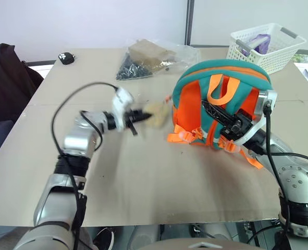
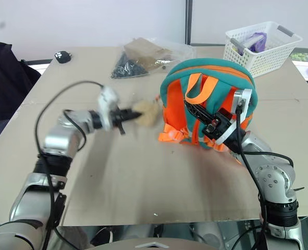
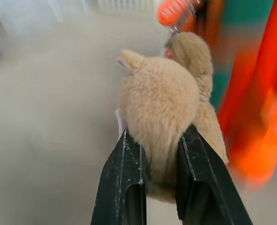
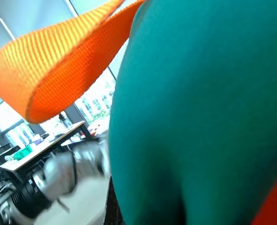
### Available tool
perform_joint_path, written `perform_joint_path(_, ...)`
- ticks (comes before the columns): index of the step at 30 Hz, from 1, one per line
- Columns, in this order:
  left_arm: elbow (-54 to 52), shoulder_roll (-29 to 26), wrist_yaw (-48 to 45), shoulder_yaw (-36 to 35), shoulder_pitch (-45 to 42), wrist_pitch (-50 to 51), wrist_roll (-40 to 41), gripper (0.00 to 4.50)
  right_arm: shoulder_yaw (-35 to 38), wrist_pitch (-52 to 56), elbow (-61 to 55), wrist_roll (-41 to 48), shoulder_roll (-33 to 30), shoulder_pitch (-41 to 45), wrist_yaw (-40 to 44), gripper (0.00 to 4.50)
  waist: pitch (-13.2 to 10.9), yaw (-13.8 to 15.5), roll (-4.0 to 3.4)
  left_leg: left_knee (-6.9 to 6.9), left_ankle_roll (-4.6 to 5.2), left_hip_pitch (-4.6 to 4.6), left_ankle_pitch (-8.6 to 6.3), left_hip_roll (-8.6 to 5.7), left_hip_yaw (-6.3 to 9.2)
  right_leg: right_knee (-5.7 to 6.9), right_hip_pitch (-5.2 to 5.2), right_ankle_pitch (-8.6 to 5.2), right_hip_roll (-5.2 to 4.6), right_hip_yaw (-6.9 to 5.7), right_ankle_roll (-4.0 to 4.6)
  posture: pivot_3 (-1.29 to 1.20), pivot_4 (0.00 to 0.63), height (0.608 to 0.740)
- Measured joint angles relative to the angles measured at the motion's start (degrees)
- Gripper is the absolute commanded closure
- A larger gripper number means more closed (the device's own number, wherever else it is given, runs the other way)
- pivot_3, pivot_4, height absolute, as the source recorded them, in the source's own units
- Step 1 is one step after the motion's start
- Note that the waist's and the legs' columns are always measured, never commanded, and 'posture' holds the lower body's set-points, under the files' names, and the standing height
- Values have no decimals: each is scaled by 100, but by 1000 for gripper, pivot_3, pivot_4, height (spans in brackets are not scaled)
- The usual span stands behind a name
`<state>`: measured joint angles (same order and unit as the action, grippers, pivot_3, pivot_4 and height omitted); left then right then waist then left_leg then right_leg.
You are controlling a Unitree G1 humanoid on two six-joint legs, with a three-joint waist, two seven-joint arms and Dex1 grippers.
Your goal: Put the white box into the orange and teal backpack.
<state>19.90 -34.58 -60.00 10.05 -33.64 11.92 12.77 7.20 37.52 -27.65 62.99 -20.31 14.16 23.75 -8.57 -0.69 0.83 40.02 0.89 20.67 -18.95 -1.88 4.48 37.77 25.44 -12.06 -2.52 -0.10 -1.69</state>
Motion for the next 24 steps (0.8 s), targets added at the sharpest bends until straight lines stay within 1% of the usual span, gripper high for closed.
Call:
perform_joint_path(1,-100,-135,-118,124,-8,-17,-128,4351,0,-1,-2,-2,-6,-11,2,4500,15,5,7,-1,0,-2,0,4,8,-1,-2,-1,-5,-3,1,0,150,725)
perform_joint_path(2,-155,-173,-181,168,-5,-16,-175,4351,7,-8,-9,-2,-23,-15,5,4500,30,2,-16,-1,2,-6,-2,4,5,-3,-7,-1,-6,-1,1,0,150,725)
perform_joint_path(4,-126,-63,-138,165,8,-45,-226,4351,19,-12,-13,-1,-57,-56,21,4500,49,6,-50,-1,30,-15,-17,1,1,-4,-16,-1,-9,-2,-1,0,150,725)
perform_joint_path(6,-33,116,14,93,18,-220,-262,4351,51,-12,-16,18,-100,-114,70,3809,49,23,-51,-1,33,-33,-19,0,9,-9,-39,-2,-9,-10,-2,0,150,725)
perform_joint_path(7,12,196,52,5,44,-309,-248,3352,67,-12,-31,50,-184,-167,137,3533,49,36,-51,-1,35,-38,-20,-1,15,-13,-50,-2,-8,-16,-2,0,150,725)
perform_joint_path(8,57,233,56,-88,87,-376,-219,2934,85,-11,-48,67,-248,-211,206,2978,48,39,-52,-1,37,-47,-21,-2,15,-16,-59,-2,-5,-19,-2,0,150,725)
perform_joint_path(10,90,261,25,-213,198,-408,-126,1963,183,-10,-62,135,-356,-316,313,2071,47,35,-51,-1,38,-57,-22,-2,15,-16,-69,-3,-5,-21,-3,0,150,725)
perform_joint_path(11,-16,233,-61,-290,351,-340,-43,1126,241,-11,-89,139,-508,-448,433,1283,47,24,-51,-1,39,-58,-22,-1,14,-15,-70,-3,-5,-21,-3,0,150,725)
perform_joint_path(12,-46,210,-91,-295,404,-327,-21,1010,261,-9,-100,137,-571,-507,469,1151,47,20,-51,-1,39,-59,-22,0,14,-15,-70,-3,-6,-20,-3,0,150,725)
perform_joint_path(13,-207,105,-189,-306,635,-234,32,463,311,3,-112,120,-755,-718,640,593,43,6,-53,-1,40,-56,-23,1,14,-16,-68,-3,-5,-20,-3,0,150,725)
perform_joint_path(14,-449,-46,-340,-327,962,-178,116,30,457,37,-173,117,-1113,-1018,885,126,38,-5,-56,-12,44,-58,-25,3,11,-23,-68,-6,-9,-11,-5,0,150,725)
perform_joint_path(15,-572,-165,-431,-400,1265,-147,242,9,620,55,-124,58,-1335,-1315,1062,53,35,-11,-51,-18,46,-59,-26,5,10,-28,-67,-8,-7,-10,-6,0,150,725)
perform_joint_path(16,-976,-304,-515,-654,1691,-30,454,9,853,-19,-15,-169,-1654,-1817,1423,53,30,-13,-45,-23,45,-58,-27,11,9,-38,-66,-7,-6,-10,-6,0,150,725)
perform_joint_path(18,-1623,-518,-535,-951,2423,155,697,9,1059,-298,97,-577,-1953,-2502,1939,53,29,-25,-47,-61,46,-76,-28,15,-5,-58,-71,-8,-9,6,-7,0,150,725)
perform_joint_path(19,-2018,-590,-472,-1144,2923,226,827,9,1189,-485,308,-912,-2100,-2970,2254,53,30,-16,-49,-79,46,-89,-28,15,-8,-75,-83,-7,-9,9,-7,0,150,725)
perform_joint_path(21,-2700,-570,-149,-1300,3555,369,850,9,1204,-1059,686,-1486,-2085,-3372,2719,53,28,1,-51,-78,47,-90,-28,17,-9,-89,-89,-8,-9,9,-9,0,150,725)
perform_joint_path(22,-2940,-532,-7,-1298,3762,423,858,9,1195,-1349,854,-1694,-2006,-3443,2904,53,26,5,-54,-78,47,-94,-28,17,-9,-95,-97,-8,-9,9,-10,0,150,725)
perform_joint_path(24,-3463,-348,441,-1311,4199,549,822,9,1155,-2344,1361,-2352,-1833,-3476,3312,53,25,7,-57,-76,47,-105,-28,17,-12,-98,-112,-17,-9,10,-27,0,150,725)
